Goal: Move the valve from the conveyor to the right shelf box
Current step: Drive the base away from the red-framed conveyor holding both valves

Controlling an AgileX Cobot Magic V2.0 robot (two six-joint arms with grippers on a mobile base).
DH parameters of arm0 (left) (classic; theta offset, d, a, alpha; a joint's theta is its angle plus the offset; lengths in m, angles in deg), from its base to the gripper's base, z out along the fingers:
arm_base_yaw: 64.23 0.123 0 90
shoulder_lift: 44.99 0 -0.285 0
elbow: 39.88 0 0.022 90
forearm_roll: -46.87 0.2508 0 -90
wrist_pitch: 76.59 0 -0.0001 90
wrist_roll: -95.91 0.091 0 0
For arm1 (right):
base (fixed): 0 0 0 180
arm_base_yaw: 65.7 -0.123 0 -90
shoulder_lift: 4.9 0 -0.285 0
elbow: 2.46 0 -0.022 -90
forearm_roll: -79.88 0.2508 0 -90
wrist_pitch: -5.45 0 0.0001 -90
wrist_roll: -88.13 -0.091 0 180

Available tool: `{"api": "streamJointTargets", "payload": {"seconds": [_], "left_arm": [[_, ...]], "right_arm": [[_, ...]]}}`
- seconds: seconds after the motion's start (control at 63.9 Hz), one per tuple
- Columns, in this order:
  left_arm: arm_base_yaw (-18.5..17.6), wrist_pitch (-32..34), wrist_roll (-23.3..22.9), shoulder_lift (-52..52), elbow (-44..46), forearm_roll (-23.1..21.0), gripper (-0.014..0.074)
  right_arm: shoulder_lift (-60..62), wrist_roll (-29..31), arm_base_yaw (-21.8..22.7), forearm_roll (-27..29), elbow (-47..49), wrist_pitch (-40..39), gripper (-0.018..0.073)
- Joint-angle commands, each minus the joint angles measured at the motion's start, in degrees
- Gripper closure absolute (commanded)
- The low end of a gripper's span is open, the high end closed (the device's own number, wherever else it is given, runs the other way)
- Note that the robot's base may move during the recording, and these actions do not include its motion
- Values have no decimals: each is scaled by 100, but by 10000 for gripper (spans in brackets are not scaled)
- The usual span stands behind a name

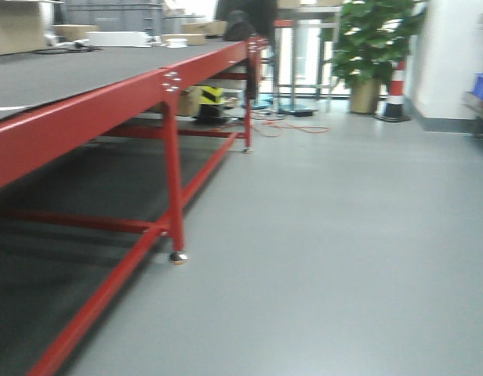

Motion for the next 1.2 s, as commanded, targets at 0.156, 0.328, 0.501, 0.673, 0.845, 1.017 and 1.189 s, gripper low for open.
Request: {"api": "streamJointTargets", "payload": {"seconds": [0.156, 0.328, 0.501, 0.673, 0.845, 1.017, 1.189], "left_arm": [[-16, 320, -4, 76, 50, -103, 707], [-16, 320, -4, 76, 50, -103, 707], [-16, 320, -4, 76, 50, -103, 707], [-16, 320, -4, 76, 50, -103, 707], [-16, 320, -4, 76, 50, -103, 707], [-16, 320, -4, 76, 50, -103, 707], [-16, 320, -4, 76, 50, -103, 707]], "right_arm": [[64, 11, 40, -27, 89, -442, 712], [64, 11, 40, -27, 89, -442, 712], [64, 11, 40, -27, 89, -442, 712], [64, 11, 40, -27, 89, -453, 712], [64, 11, 40, -27, 89, -453, 712], [64, 11, 40, -27, 89, -453, 712], [64, 11, 40, -27, 89, -453, 712]]}}
